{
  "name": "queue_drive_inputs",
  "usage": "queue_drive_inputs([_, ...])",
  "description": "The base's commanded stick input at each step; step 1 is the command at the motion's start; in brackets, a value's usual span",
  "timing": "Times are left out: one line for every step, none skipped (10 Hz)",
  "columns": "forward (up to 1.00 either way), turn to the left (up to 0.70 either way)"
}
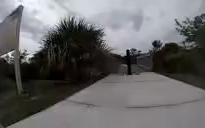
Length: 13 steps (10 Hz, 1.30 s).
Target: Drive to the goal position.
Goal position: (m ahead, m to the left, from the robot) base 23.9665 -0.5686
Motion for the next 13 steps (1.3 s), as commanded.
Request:
queue_drive_inputs([0.7,0.0])
queue_drive_inputs([0.7,0.0])
queue_drive_inputs([0.7,0.0])
queue_drive_inputs([0.7,0.0])
queue_drive_inputs([0.7,0.0])
queue_drive_inputs([0.7,0.0])
queue_drive_inputs([0.7,0.0])
queue_drive_inputs([0.7,0.0])
queue_drive_inputs([0.7,0.0])
queue_drive_inputs([0.7,0.0])
queue_drive_inputs([0.7,0.0])
queue_drive_inputs([0.7,0.0])
queue_drive_inputs([0.7,0.0])
